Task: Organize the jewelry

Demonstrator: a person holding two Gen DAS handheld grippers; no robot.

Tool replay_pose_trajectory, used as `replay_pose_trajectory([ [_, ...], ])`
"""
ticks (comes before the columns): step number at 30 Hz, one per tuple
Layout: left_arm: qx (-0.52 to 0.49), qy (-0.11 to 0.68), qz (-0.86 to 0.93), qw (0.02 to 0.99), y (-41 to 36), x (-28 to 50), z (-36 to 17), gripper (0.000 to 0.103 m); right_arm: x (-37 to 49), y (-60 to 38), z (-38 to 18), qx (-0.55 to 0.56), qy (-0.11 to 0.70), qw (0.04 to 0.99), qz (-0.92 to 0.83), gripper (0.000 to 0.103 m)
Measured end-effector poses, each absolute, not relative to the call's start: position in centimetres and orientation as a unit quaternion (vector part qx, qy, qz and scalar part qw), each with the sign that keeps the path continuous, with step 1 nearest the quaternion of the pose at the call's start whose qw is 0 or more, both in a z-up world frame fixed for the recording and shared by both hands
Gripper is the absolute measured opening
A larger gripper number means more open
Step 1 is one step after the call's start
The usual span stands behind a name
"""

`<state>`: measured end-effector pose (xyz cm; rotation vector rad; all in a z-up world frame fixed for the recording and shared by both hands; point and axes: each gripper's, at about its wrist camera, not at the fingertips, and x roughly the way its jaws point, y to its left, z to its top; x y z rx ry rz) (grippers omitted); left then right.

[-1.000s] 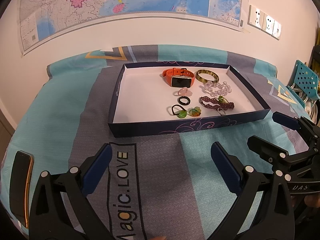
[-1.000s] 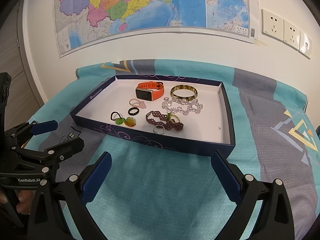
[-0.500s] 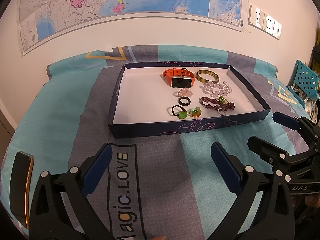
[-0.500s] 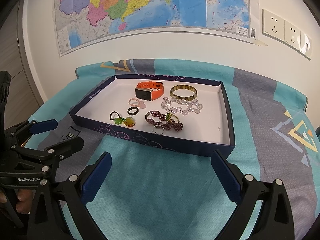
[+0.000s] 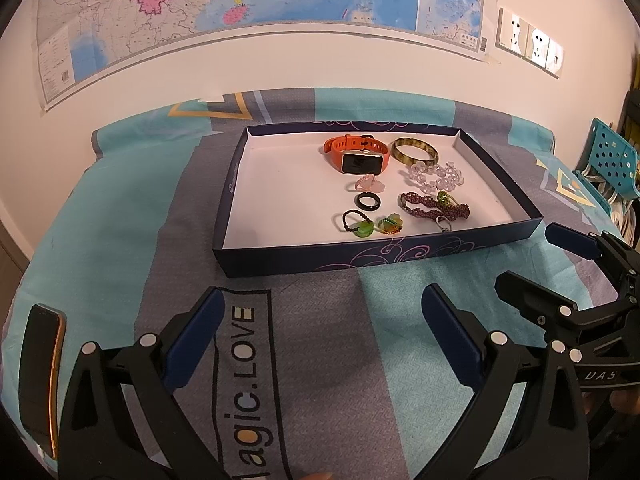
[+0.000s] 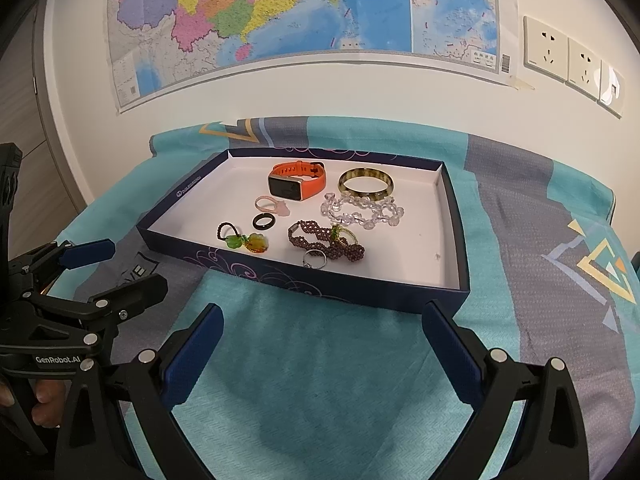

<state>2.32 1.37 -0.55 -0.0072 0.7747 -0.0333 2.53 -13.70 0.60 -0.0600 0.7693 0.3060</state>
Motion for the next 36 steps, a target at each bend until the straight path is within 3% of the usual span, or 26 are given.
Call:
replay_pose_trajectory([
  [36, 0.001, 0.372, -0.019, 0.928, 1.23, 2.35, -0.59, 0.097, 2.69, -13.85, 0.54, -0.028, 0.373, 0.916, 0.146, 0.096],
])
